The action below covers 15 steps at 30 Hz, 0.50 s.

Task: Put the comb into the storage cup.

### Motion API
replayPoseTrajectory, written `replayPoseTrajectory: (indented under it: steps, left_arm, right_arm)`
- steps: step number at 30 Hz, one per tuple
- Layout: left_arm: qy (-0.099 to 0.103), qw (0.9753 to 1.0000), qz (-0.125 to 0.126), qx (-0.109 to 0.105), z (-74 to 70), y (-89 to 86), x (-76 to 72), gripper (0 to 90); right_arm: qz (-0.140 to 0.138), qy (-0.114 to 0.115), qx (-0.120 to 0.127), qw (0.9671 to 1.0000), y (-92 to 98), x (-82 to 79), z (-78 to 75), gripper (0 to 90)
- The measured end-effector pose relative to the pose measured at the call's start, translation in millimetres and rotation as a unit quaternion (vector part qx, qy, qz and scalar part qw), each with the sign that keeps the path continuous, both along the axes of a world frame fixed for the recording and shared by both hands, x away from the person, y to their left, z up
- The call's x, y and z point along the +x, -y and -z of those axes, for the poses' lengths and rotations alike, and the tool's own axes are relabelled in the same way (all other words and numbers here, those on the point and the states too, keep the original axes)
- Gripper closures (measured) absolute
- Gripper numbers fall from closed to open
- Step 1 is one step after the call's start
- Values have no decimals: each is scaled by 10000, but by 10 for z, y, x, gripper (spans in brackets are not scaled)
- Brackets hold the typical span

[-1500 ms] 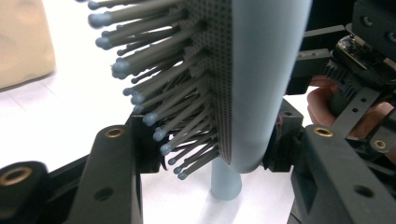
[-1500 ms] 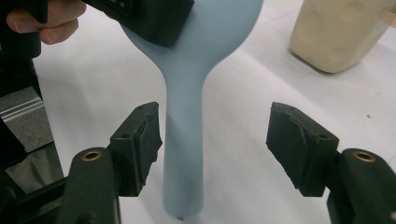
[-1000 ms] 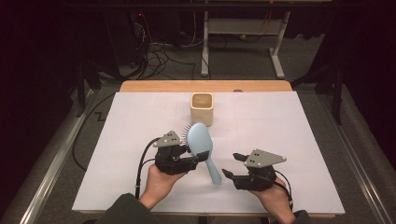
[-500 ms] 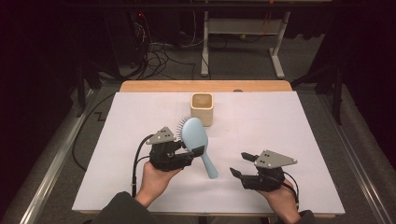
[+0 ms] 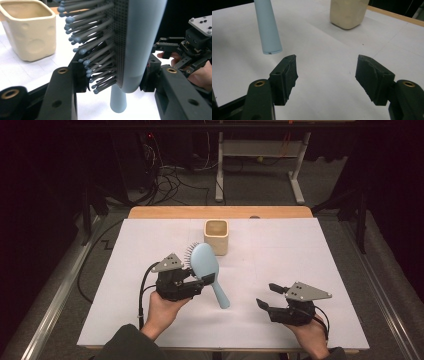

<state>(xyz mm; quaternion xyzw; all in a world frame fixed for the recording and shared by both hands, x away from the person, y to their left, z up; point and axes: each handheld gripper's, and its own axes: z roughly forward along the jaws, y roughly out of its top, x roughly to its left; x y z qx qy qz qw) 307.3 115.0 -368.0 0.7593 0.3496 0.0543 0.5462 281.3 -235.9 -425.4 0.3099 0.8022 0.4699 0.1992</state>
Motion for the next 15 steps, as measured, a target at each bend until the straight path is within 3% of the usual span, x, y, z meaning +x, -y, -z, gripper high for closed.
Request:
replayPoseTrajectory:
  steps: [15]
  left_arm:
    - [114, 9997, -184, 59, -81, -91, -4, 524]
  right_arm:
    - [630, 167, 322, 9974, 477, -116, 72, 318]
